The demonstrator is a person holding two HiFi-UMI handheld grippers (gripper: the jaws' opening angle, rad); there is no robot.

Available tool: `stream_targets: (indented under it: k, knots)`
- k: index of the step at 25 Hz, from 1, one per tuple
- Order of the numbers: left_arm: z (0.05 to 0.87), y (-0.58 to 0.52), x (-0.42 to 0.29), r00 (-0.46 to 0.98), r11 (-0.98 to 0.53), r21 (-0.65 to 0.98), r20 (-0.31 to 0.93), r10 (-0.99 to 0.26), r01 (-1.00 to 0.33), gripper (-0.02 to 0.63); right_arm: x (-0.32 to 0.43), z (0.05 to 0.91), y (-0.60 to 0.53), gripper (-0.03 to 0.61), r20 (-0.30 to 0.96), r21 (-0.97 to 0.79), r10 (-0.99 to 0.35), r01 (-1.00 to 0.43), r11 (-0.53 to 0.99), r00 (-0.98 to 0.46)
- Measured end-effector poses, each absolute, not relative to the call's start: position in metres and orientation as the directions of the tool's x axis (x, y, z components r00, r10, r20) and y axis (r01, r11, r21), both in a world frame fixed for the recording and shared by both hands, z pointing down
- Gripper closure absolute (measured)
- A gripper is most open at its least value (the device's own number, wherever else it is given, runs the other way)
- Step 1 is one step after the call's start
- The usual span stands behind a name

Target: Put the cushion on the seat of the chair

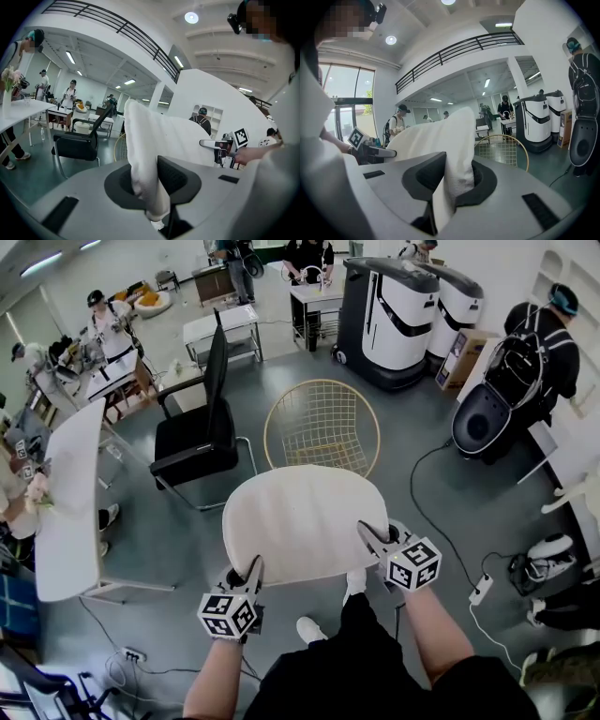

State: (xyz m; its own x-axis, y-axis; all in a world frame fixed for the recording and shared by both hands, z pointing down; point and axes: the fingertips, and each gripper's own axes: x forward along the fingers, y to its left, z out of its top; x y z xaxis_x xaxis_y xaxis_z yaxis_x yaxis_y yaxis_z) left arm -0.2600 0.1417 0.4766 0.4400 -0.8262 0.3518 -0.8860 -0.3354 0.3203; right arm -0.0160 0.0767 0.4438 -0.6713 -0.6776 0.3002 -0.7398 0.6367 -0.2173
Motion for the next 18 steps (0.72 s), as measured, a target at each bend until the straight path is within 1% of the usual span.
stream_targets:
  k: [10, 18]
  knots:
    - [0.481, 0.095, -0.244, 0.423, -0.323, 0.307, 0.354, -0.834, -0.895, 0.532, 0.000, 0.448, 0.024, 0.506, 0.294, -0.213, -0.667, -0.727, 0.653, -0.685]
    - [0.488, 0.031, -0.206, 0.392, -0.299, 0.281, 0.378, -0.839, -0.912, 0.532, 0.039, 0.459, -0.043, 0.506, 0.293, -0.239, -0.651, -0.713, 0.659, -0.700]
